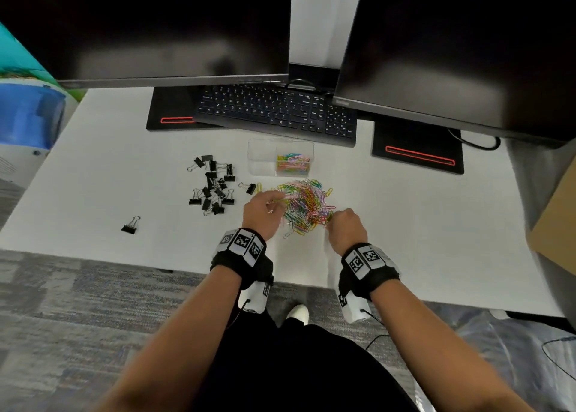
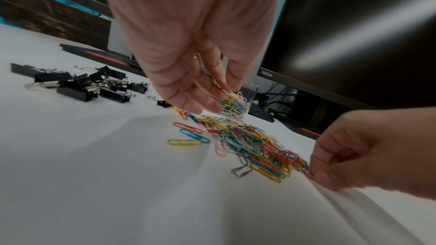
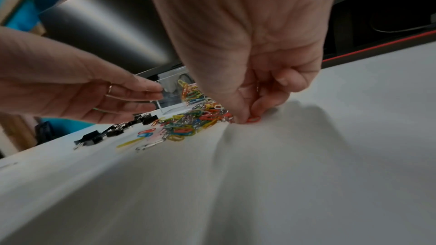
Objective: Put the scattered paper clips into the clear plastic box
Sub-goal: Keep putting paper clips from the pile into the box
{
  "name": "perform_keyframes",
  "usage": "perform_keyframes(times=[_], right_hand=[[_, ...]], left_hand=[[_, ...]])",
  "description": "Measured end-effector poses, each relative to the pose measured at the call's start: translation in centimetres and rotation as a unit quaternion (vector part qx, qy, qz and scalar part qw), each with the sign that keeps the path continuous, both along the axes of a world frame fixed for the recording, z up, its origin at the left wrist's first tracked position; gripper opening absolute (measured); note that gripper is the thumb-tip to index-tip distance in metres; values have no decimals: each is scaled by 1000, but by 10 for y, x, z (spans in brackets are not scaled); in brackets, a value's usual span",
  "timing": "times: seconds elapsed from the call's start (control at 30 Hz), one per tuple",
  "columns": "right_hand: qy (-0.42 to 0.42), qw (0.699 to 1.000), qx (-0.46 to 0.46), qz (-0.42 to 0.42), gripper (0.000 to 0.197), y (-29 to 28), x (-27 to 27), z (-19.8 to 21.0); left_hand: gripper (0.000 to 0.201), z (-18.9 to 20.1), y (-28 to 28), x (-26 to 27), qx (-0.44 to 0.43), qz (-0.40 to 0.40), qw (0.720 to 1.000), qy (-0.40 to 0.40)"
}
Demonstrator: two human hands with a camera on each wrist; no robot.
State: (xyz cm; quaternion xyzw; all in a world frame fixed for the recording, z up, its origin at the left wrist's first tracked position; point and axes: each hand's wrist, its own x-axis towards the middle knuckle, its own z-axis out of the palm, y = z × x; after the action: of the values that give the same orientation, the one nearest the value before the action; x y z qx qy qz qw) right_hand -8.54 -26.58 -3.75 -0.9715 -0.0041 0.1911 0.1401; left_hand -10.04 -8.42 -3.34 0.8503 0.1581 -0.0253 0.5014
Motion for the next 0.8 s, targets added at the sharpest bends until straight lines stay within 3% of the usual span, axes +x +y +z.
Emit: perform_keyframes(times=[0.13, 0.33, 0.4, 0.47, 0.53, 0.6, 0.7, 0.8], right_hand=[[-2, 996, -73, 58, 32, 6, -4, -1], [32, 990, -89, 103, 31, 3, -3, 6], [31, 995, -33, 92, 26, 3, 1, 11], [-7, 994, 91, 62, 17, 9, 5, 17], [-50, 974, 215, 48, 9, 19, 8, 28], [-68, 956, 279, 52, 5, 27, 10, 39], [-68, 952, 293, 46, 7, 26, 14, 39], [-39, 965, 253, 49, 10, 17, 12, 25]], left_hand=[[19, -1, 7, 4, -22, 44, 999, 18], [14, -5, 2, 10, -87, 59, 993, 54], [17, -6, -3, 14, -133, 50, 987, 76], [27, -3, -12, 17, -216, 68, 969, 97], [44, 0, -20, 19, -282, 82, 946, 137], [57, 4, -24, 19, -337, 96, 920, 174], [59, 6, -21, 16, -391, 127, 890, 200], [52, 5, -10, 13, -400, 165, 879, 200]])
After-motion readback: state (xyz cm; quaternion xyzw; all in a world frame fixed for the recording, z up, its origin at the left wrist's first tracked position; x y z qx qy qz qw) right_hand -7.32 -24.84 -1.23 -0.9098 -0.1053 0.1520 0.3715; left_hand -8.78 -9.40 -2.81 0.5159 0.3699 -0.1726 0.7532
